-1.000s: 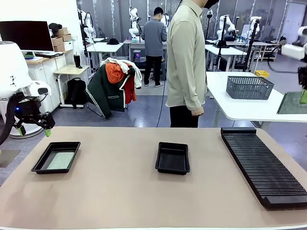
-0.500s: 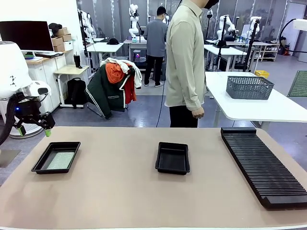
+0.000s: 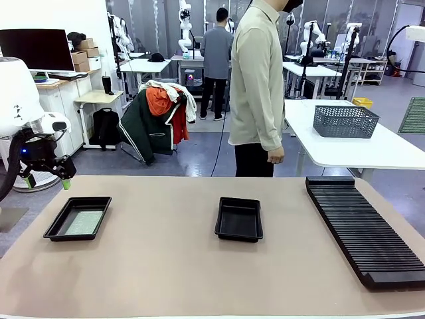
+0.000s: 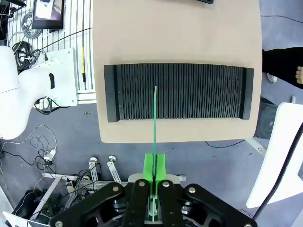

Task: Inspect and transfer BCBs to ESD trays.
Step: Pick up the Blank PCB from the PCB Rack and place it in the right ESD tray.

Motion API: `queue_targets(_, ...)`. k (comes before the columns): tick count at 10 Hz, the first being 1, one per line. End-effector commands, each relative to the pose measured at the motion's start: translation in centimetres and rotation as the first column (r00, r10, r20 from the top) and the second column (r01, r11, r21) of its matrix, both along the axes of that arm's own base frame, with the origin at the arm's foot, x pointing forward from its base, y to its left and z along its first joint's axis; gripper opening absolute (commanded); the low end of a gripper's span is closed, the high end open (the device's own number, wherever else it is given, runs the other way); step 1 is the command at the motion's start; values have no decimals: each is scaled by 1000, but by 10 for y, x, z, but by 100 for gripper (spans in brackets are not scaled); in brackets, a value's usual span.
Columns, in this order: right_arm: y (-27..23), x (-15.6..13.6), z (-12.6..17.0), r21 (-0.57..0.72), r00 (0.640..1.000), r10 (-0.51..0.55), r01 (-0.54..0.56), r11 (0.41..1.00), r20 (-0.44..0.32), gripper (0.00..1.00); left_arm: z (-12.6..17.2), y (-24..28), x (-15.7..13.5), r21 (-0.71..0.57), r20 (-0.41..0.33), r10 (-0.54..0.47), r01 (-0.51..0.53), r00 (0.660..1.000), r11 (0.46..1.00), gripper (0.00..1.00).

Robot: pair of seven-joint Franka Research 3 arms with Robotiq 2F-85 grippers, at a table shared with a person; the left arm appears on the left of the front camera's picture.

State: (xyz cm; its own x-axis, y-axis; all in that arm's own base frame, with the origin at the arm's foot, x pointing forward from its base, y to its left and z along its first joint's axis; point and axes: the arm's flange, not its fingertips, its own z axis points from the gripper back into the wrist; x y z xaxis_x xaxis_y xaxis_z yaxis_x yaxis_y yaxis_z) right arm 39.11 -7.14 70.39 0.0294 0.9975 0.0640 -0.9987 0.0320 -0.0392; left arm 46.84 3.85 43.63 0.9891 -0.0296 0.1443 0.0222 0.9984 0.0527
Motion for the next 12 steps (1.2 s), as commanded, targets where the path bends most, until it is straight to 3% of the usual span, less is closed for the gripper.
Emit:
queue_targets(1,1,-3,-2,1,1000,2,-2,1000,4,0,-1,0,0,-3,12,-1,1,1000,1000,100)
queue_targets(4,0,0,0,0,1000,0,0,1000,0,2,-1,0,0,-3,12,-1,1,1000,1000,100)
queue_targets(6,9,29,2,293,969,-223,244,924,-106,2,-1,0,0,-3,12,-1,1,1000,1000,100)
queue_targets(7,11,44,-3,367,908,-373,418,831,-190,2,-1,0,0,-3,12,-1,1,1000,1000,100)
queue_targets(9,16,63,-29,436,726,-582,686,582,-366,2,-1,0,0,-3,12,-1,1,1000,1000,100)
queue_targets(12,46,67,-87,381,448,-699,886,264,-558,2,-1,0,0,-3,12,-1,1,1000,1000,100)
